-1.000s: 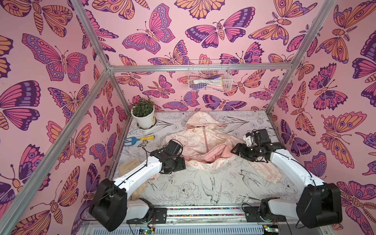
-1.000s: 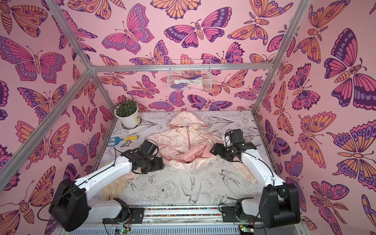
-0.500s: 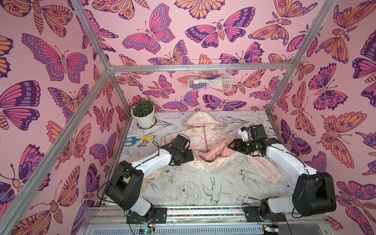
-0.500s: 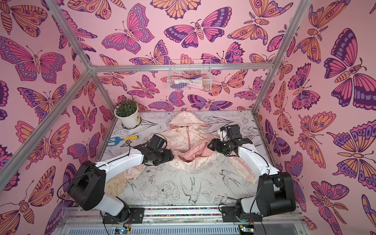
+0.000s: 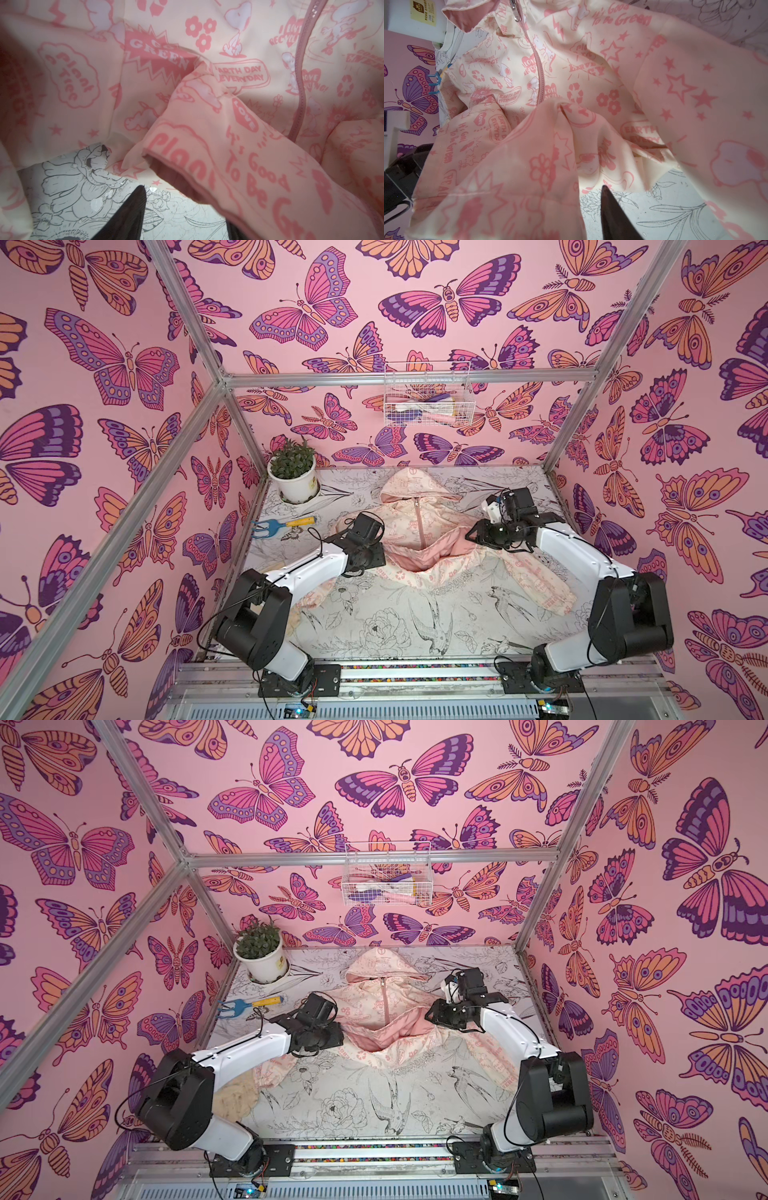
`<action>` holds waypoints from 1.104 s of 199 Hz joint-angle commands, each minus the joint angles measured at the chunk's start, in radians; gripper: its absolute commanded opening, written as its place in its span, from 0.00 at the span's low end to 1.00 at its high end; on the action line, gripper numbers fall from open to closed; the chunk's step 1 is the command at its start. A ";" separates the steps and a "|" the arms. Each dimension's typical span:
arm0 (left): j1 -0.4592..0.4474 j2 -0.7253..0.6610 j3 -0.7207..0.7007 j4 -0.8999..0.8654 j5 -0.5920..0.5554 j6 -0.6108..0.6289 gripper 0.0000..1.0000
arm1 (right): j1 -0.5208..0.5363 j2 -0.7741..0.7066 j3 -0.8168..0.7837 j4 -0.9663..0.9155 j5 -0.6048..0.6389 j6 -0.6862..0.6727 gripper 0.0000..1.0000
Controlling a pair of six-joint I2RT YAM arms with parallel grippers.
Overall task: Unzip the jacket
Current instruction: Flatten out the jacket at the center of the board.
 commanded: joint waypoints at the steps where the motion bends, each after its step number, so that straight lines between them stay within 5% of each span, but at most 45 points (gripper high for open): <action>1: 0.005 0.004 -0.008 0.007 -0.033 0.042 0.59 | 0.007 0.014 0.032 -0.038 0.026 -0.015 0.37; 108: 0.021 0.096 0.000 0.181 -0.096 0.065 0.45 | 0.007 0.014 0.063 -0.095 0.065 -0.015 0.04; 152: 0.033 0.029 0.031 0.170 -0.125 0.168 0.00 | 0.007 0.010 0.113 -0.212 0.155 -0.002 0.00; 220: 0.029 -0.183 -0.013 -0.140 -0.084 0.148 0.00 | 0.007 -0.199 0.022 -0.342 0.221 0.037 0.00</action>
